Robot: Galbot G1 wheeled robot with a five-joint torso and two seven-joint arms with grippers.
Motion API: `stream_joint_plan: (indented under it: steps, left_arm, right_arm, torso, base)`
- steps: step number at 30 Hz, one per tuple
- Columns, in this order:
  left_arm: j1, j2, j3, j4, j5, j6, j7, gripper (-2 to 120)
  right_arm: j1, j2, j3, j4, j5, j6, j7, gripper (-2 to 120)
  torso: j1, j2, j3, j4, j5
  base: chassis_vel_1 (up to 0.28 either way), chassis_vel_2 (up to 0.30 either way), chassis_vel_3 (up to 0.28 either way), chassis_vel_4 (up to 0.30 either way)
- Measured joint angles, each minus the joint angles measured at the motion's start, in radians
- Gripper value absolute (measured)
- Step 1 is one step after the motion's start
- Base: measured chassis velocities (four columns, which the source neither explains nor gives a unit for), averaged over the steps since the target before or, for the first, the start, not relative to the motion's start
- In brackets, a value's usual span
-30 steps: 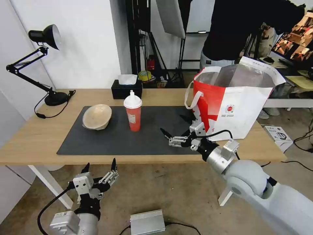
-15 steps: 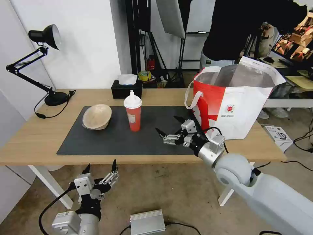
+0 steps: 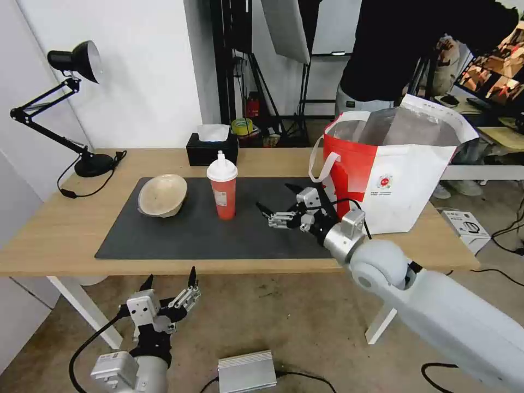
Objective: Pick up the trash from the table and place it into the takeout bag.
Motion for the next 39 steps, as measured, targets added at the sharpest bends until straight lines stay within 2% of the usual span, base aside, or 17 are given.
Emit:
stream_joint_plan:
  steps: [25,39]
  left_arm:
    - [-0.022,0.004,-0.004,0.033,-0.003,-0.03,0.015,100]
    - [-0.021,0.01,-0.011,0.025,0.0,-0.02,0.017,100]
  right_arm:
    - [0.189,0.106,-0.171,-0.141,0.083,-0.075,0.011,100]
    - [0.256,0.155,-0.218,-0.212,0.093,-0.082,0.012,100]
  torso:
    - [0.0,0.0,0.0,0.0,-0.0001]
    - [0.0,0.0,0.0,0.0,-0.0001]
  base:
    - [0.0,0.0,0.0,0.0]
    - [0.0,0.0,0.0,0.0]
